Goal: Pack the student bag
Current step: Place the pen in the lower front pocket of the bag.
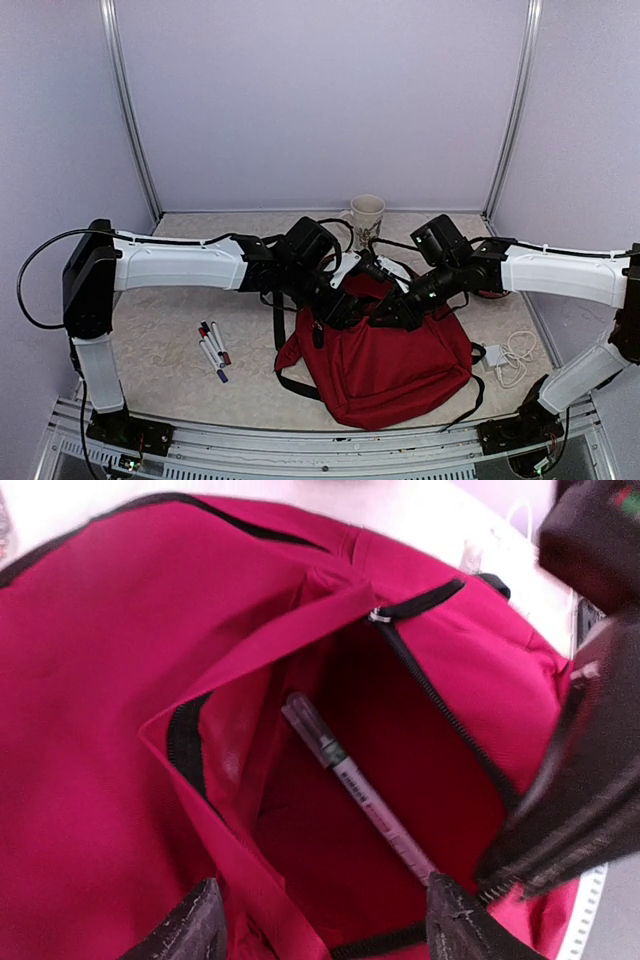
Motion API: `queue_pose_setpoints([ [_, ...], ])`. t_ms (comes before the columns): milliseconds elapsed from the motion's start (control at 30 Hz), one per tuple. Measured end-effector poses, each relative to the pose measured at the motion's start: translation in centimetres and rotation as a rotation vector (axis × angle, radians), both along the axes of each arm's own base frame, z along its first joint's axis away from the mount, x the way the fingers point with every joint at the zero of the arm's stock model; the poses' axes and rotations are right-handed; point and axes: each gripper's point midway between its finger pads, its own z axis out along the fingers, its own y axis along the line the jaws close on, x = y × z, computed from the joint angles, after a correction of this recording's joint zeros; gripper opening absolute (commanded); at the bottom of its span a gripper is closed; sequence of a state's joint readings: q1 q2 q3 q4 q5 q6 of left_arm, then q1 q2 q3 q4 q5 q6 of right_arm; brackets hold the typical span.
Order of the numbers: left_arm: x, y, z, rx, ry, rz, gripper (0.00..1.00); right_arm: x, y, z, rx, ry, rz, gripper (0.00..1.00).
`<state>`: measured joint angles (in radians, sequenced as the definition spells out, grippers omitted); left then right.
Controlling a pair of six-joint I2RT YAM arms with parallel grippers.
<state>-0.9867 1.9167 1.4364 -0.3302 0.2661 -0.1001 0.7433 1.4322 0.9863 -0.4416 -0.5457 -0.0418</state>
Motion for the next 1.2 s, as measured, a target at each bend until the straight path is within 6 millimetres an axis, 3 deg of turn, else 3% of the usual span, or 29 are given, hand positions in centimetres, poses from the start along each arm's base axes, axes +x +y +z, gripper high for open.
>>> queue_pose_setpoints([
  [133,0.5,0.9,1.8,-0.027,-0.023,0.040,0.78,0.2,0.0,0.1,0.008,0.000,-0.007,0.03],
  [267,2.1,1.4,2.8,-0.037,-0.064,0.107,0.80,0.3,0.1,0.3,0.022,0.011,-0.013,0.35],
  [367,3.3,2.0,1.8,-0.005,-0.071,0.161,0.81,0.1,0.3,1.1,0.053,0.014,-0.003,0.51],
  [467,4.4,2.6,-0.1,0.046,-0.085,0.207,0.80,-0.2,0.2,3.0,0.100,-0.012,-0.004,0.57],
  [567,5.0,3.1,-2.4,0.104,-0.087,0.235,0.80,0.4,-0.4,5.4,0.151,-0.060,-0.037,0.54],
  [667,5.2,3.3,-3.9,0.142,-0.089,0.243,0.80,3.3,-2.0,5.8,0.141,-0.083,-0.162,0.44],
  [800,5.2,2.8,-4.0,0.146,-0.095,0.234,0.80,7.7,-3.3,3.4,0.043,-0.054,-0.315,0.38],
  [933,5.0,2.6,-3.7,0.132,-0.099,0.223,0.81,9.2,-3.0,-0.6,-0.046,0.027,-0.351,0.39],
  [1033,4.9,3.7,-2.7,0.109,-0.083,0.254,0.81,9.2,-3.3,-2.4,-0.090,0.066,-0.364,0.39],
  [1100,5.4,5.2,-1.0,0.086,-0.075,0.316,0.81,9.3,-3.5,-2.6,-0.101,0.068,-0.378,0.39],
  [1200,7.7,9.4,2.5,0.067,-0.076,0.524,0.82,9.7,-3.5,-2.3,-0.103,0.059,-0.400,0.40],
])
